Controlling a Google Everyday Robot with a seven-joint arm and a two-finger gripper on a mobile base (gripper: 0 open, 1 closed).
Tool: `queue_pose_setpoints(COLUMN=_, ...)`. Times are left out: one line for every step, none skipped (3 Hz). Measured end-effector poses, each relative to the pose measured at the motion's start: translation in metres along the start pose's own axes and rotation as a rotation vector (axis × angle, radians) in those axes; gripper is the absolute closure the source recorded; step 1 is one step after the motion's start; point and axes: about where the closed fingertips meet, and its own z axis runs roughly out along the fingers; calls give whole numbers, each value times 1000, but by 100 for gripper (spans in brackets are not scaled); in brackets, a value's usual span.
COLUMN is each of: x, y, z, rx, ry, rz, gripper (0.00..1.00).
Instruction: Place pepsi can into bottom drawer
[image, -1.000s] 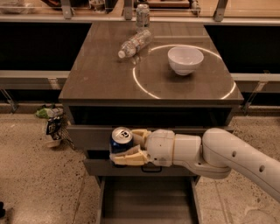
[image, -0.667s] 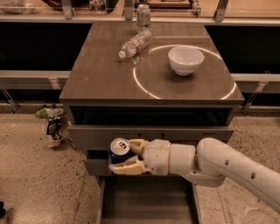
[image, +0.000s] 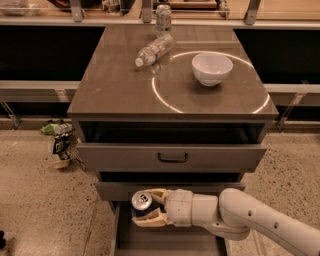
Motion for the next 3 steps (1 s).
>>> queue_pose_setpoints(x=0, y=0, z=0, rx=0, ry=0, rz=0, gripper=100)
queue_pose_setpoints(x=24, y=-2, z=4, rx=21, ry=15, rz=9, gripper=100)
queue_pose_setpoints(x=64, y=-6, z=5, rx=14, ry=39, rz=-22, gripper=100)
